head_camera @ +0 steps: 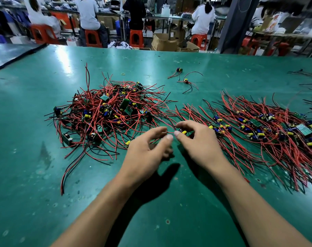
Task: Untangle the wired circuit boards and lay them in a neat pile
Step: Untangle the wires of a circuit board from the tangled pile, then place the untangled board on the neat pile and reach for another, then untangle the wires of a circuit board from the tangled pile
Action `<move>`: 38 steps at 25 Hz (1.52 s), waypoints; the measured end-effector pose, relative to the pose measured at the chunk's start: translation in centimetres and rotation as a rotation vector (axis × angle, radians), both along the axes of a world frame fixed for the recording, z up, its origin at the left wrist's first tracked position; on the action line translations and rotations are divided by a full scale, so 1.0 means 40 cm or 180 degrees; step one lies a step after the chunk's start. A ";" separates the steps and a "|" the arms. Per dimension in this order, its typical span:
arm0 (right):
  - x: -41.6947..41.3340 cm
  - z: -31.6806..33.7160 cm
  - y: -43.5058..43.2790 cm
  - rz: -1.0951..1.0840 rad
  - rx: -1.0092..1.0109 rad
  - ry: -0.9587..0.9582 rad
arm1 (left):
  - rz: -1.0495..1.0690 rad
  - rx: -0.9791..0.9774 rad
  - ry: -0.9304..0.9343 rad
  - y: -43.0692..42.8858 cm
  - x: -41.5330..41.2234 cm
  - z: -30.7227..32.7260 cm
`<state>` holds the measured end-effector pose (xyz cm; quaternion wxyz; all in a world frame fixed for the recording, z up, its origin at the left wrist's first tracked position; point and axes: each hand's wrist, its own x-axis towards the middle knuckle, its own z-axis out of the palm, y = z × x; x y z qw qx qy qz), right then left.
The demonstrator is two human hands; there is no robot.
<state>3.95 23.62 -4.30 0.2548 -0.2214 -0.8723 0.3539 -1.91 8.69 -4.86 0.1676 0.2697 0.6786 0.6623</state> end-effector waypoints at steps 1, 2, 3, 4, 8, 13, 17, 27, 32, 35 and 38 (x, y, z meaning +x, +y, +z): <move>0.003 0.000 0.010 -0.0263 0.0089 0.0021 | 0.0304 -0.0457 0.1126 -0.004 0.004 -0.011; 0.005 -0.001 0.019 -0.0524 0.0198 -0.0006 | 0.0593 -0.0795 0.2018 -0.007 0.007 -0.020; 0.007 -0.002 0.024 -0.0754 0.0349 -0.0114 | 0.0838 -0.1079 0.2485 -0.011 0.008 -0.019; 0.008 -0.003 0.025 -0.0947 0.0543 -0.0288 | 0.1039 -0.1346 0.2593 -0.016 0.007 -0.011; 0.011 -0.003 0.008 -0.0938 0.1114 -0.0574 | 0.1377 -0.2914 0.2302 -0.034 -0.017 -0.001; 0.014 -0.008 0.002 -0.0606 0.1358 -0.0891 | 0.1390 -0.3097 0.2322 -0.037 -0.033 -0.007; 0.014 -0.010 0.013 -0.0785 0.1287 -0.0771 | 0.1468 -0.2247 0.2377 -0.039 -0.032 -0.002; -0.001 -0.014 -0.034 0.1001 0.0793 -0.0062 | 0.1157 -0.0005 0.2947 -0.003 0.018 -0.017; 0.000 -0.010 -0.073 0.1376 0.0024 0.0364 | 0.1184 0.0087 0.2871 -0.001 0.011 -0.019; 0.000 0.002 -0.065 0.1059 -0.0904 0.0452 | 0.1244 0.0213 0.2736 0.004 0.017 -0.016; -0.009 0.013 -0.062 0.0793 -0.2117 0.1069 | 0.1252 0.0186 0.2456 0.008 0.015 -0.017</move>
